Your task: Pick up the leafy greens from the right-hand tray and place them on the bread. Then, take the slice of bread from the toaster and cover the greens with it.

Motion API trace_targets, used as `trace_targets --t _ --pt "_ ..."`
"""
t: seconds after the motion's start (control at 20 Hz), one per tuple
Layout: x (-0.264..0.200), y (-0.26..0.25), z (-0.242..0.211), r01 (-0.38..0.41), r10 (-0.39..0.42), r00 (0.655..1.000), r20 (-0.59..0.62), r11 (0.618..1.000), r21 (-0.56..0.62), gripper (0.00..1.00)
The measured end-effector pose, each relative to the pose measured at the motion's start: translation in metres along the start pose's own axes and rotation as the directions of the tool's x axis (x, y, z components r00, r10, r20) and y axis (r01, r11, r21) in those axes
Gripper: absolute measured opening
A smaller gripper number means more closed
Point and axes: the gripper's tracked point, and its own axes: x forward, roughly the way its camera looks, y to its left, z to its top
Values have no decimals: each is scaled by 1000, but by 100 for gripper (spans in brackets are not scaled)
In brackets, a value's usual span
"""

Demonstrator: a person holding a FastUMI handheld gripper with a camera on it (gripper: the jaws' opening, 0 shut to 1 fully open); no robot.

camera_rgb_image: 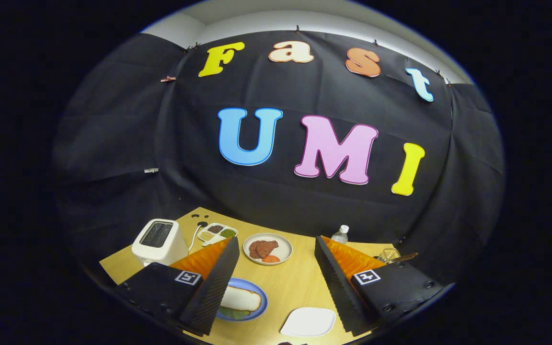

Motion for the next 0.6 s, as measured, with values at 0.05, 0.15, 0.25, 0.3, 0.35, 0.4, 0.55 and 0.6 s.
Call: trace_targets --t 0.05,0.15,0.25,0.3,0.35,0.4,0.55,0.6 --pt "-5 0 1 7 -7 1000 5 1000 -5 99" --pt "-16 4 -3 7 -7 1000 13 1000 1 99" --pt "-22 0 -9 13 -13 1000 20 1000 -13 99" --pt "-24 0 -13 12 -11 1000 20 1000 -13 99" --pt "-24 -1 -16 10 -10 1000 20 1000 -9 99" --pt "-27 -2 -16 9 -9 1000 22 1000 -7 99" --pt "-34 -5 -12 21 -21 999 34 1000 -6 99" --pt "-36 -5 -10 22 -22 999 38 1000 -6 99"
